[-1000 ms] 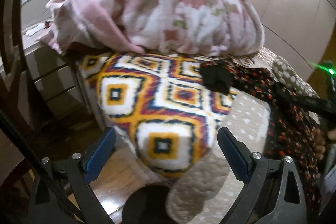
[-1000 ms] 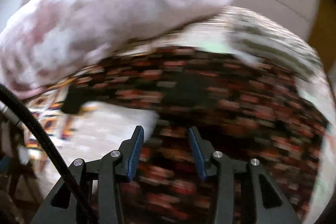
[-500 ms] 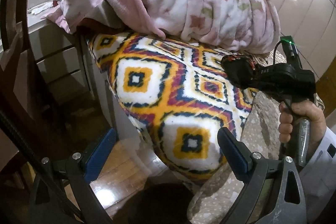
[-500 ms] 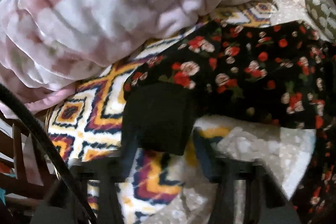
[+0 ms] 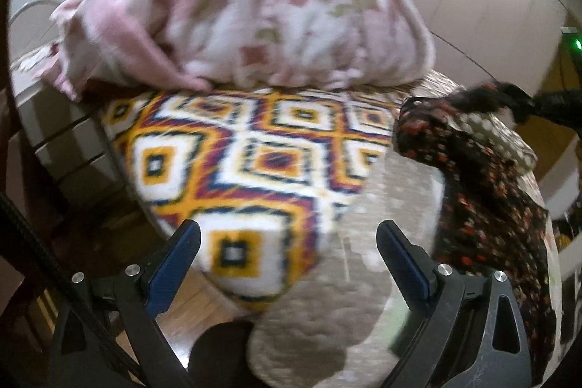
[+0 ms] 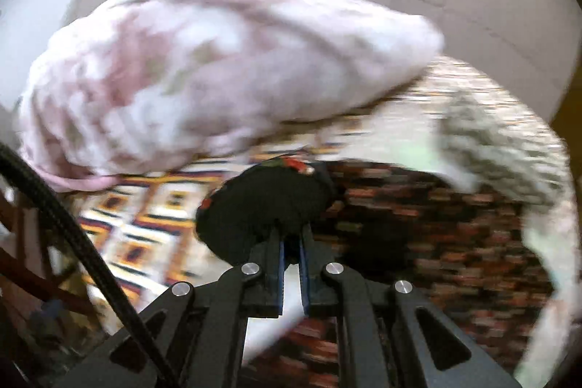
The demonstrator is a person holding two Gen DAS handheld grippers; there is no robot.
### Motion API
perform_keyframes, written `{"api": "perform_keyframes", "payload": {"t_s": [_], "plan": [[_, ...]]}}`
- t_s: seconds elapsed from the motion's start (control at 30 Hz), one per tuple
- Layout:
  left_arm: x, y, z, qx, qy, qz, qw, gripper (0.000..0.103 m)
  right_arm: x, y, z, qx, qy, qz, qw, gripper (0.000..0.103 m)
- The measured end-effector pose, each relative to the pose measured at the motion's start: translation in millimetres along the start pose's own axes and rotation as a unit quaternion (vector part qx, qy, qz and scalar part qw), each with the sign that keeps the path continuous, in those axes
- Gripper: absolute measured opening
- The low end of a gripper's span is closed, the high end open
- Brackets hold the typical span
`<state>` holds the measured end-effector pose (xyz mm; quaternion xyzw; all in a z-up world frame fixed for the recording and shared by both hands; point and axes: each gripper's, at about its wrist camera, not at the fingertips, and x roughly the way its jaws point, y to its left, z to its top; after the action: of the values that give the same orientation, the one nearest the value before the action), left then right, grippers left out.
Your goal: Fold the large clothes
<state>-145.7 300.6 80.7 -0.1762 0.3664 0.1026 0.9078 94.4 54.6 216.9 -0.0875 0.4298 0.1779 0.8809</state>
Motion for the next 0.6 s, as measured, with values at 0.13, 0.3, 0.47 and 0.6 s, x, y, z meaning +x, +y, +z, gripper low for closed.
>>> {"api": "perform_keyframes", "payload": {"t_s": [0.13,0.3,0.47,0.6], "plan": [[4,-38,1,0.034,0.003,-0.016,0.9993,0.097,-28,-117,-31,0.045,0.024,-0.097,0.994,0.007],[19,-84,1,0.072,0.019,-0.04,0.9964,0.097,-18,-268,-96,0.131,0.098,-0.229,0.96,0.007],[35,-117,-2,0.108,0.031,-0.042,0.9928,0.097,19,-367,-155,0.246,0.141,-0.255,0.925,0.013],[43,-132,-6,0.123,0.041,-0.043,0.9906,0.097,29,-392,-180,0.315,0.118,-0.237,0.911,0.033]]}}
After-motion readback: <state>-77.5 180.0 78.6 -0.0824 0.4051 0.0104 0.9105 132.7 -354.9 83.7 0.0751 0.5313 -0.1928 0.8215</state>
